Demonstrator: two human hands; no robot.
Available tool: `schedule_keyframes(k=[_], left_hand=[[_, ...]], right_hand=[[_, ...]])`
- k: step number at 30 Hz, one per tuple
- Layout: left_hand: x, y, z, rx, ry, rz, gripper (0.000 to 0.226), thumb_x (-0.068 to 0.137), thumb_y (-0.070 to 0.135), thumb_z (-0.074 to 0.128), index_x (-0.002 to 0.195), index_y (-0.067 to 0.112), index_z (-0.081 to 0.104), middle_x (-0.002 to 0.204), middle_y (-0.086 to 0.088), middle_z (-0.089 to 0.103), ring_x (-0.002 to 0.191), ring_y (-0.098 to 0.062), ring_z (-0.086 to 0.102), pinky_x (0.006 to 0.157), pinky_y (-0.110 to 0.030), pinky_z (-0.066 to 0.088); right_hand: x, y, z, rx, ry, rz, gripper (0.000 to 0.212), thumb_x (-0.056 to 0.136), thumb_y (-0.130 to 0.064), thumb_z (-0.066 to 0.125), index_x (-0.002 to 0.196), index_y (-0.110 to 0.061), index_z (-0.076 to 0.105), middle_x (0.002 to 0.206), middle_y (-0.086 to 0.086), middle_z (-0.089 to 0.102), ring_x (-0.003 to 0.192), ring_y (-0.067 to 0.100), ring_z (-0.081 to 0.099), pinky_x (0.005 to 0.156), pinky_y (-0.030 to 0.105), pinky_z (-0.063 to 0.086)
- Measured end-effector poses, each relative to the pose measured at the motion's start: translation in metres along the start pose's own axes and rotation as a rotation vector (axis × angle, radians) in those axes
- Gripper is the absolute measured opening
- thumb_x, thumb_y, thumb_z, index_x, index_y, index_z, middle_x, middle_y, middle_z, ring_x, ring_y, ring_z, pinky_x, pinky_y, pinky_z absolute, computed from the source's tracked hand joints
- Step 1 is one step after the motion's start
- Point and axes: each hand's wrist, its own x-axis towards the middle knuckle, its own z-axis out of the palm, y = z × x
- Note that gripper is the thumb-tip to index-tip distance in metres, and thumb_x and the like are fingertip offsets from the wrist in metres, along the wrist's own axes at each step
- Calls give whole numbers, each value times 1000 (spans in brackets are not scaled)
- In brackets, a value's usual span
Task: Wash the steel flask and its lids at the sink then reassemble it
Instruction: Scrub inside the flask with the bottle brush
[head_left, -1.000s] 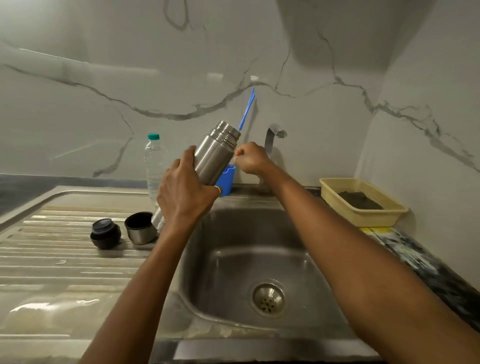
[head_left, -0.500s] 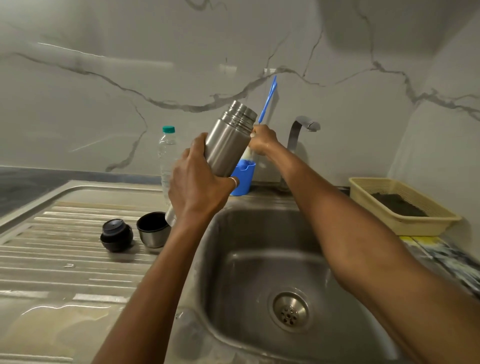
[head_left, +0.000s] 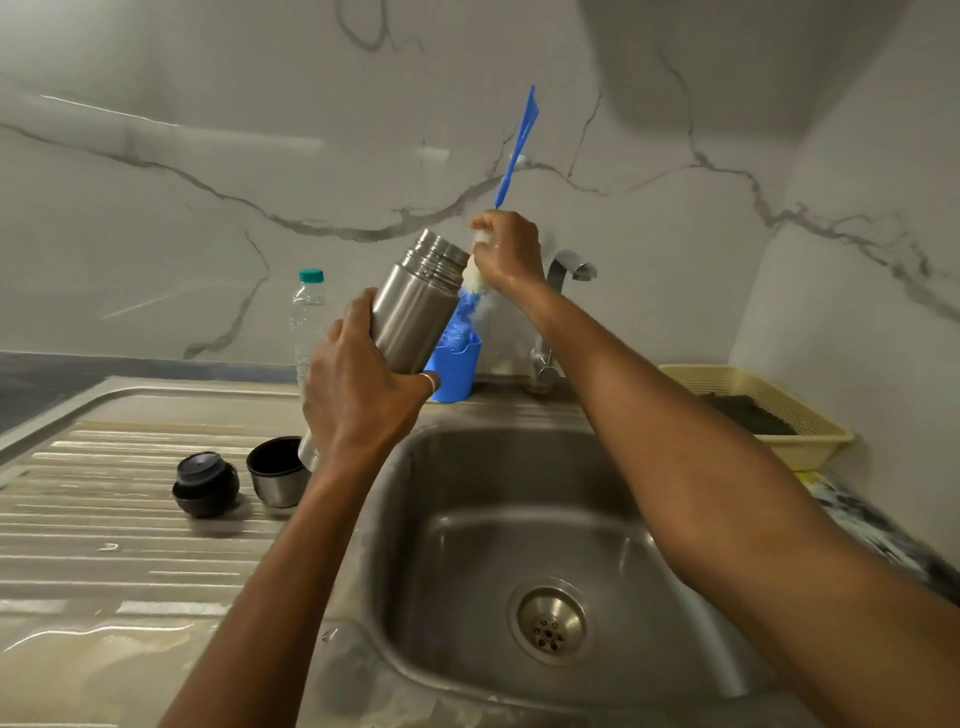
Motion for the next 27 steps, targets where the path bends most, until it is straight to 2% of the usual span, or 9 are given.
schedule_keyframes(k=[9,13,17,21,25,27], left_hand=[[3,-4,3,-5,-2,16,95,65,24,92,146,24,43,120,-9,63,94,-21,54,80,-38,49],[0,-6,6,5,-23,39,95,66,24,92,147,21,43,122,-12,63,99,-26,58,80,-40,48],[0,-7,8,14,-36,50,92,66,23,92,145,23,45,117,-10,63,92,-20,52,75,-37,46],[-3,-4,7,24,-57,57,91,65,23,90,145,24,46,118,-9,63,93,-24,55,75,-38,46],[-5,-2,8,73,-115,77,88,64,24,86,143,24,47,117,-11,64,97,-33,60,78,-44,51],[-7,-3,10,109,-156,108,86,63,24,86,141,23,49,116,-11,65,96,-34,60,78,-43,50]], right_hand=[[-8,-1,-6,8,108,-58,32,93,-1,65,123,-8,70,126,13,67,121,24,63,103,25,47],[-12,-4,-14,6,127,-70,32,92,-1,68,122,-7,71,125,13,69,120,24,64,103,25,47],[-17,-13,-40,32,268,-125,30,88,1,68,116,-6,74,117,12,72,114,23,67,100,25,49],[-39,-28,-85,77,406,-156,30,85,1,68,113,-9,76,113,9,73,109,18,67,98,19,48],[-80,-29,-127,125,484,-129,30,84,-2,69,112,-11,76,111,6,73,105,11,65,89,-1,36],[-107,-23,-145,137,488,-89,30,84,-3,70,111,-12,76,112,3,73,102,3,61,88,-6,33]])
